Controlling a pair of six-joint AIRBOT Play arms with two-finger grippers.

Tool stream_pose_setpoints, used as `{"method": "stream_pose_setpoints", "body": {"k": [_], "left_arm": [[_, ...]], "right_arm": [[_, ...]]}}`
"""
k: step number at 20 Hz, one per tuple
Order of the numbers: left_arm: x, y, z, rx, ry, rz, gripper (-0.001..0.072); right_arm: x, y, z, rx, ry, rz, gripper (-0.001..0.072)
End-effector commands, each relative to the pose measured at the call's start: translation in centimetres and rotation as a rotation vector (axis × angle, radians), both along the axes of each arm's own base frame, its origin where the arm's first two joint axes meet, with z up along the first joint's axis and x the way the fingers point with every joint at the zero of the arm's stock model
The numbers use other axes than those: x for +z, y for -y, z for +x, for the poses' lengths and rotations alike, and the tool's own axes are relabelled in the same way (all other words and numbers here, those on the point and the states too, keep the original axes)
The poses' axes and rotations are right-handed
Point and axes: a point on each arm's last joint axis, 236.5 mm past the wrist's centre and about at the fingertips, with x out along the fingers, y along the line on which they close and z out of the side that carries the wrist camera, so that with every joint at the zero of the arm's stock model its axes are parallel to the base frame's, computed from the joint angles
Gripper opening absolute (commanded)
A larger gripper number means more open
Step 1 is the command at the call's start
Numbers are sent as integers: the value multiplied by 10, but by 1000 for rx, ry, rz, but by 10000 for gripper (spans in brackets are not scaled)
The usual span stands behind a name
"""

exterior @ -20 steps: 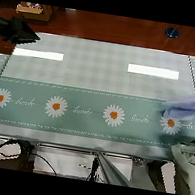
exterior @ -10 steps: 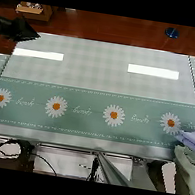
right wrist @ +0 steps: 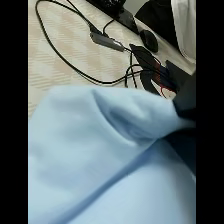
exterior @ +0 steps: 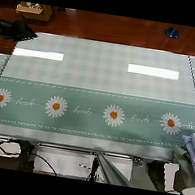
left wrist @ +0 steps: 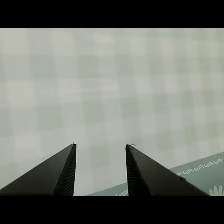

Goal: Fold the shirts.

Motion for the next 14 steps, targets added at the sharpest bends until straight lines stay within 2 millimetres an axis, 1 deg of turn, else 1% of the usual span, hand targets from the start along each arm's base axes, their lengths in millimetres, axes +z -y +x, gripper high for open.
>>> {"method": "stream_pose_setpoints", "body": {"k": [1,2,3,4,5,6,7,8,9,10,11,12,13,14], "left_arm": [[-1,-5,2,14,5,4,391],[-1,-5,2,13,5,4,391],[-1,-5,2,14,5,4,391],[-1,-5,2,13,5,4,393],[-1,-6,3,16,7,5,398],[-1,-7,5,22,13,6,398],[0,-8,8,32,25,9,399],[2,-7,12,38,39,14,399],[3,-2,14,32,49,17,399],[4,7,16,17,57,20,399],[3,21,18,-10,64,29,399],[0,38,19,-46,67,57,398],[-7,60,16,-104,63,110,399],[-17,79,9,-169,44,185,398]], "right_arm": [[-25,8,-17,-11,-4,-72,502],[-23,19,-14,22,2,-105,538],[-20,35,-6,62,18,-150,538],[-15,56,10,86,63,-219,538],[-12,86,46,113,183,-310,538],[-7,115,111,150,414,-391,537],[18,141,209,207,764,-466,537],[70,156,308,238,1133,-549,510],[145,155,401,270,1512,-605,439],[207,137,466,335,1772,-596,408],[241,101,518,440,1912,-501,408],[246,48,562,596,1931,-333,409],[222,-10,593,770,1846,-146,409],[182,-61,605,922,1699,14,409]]}}
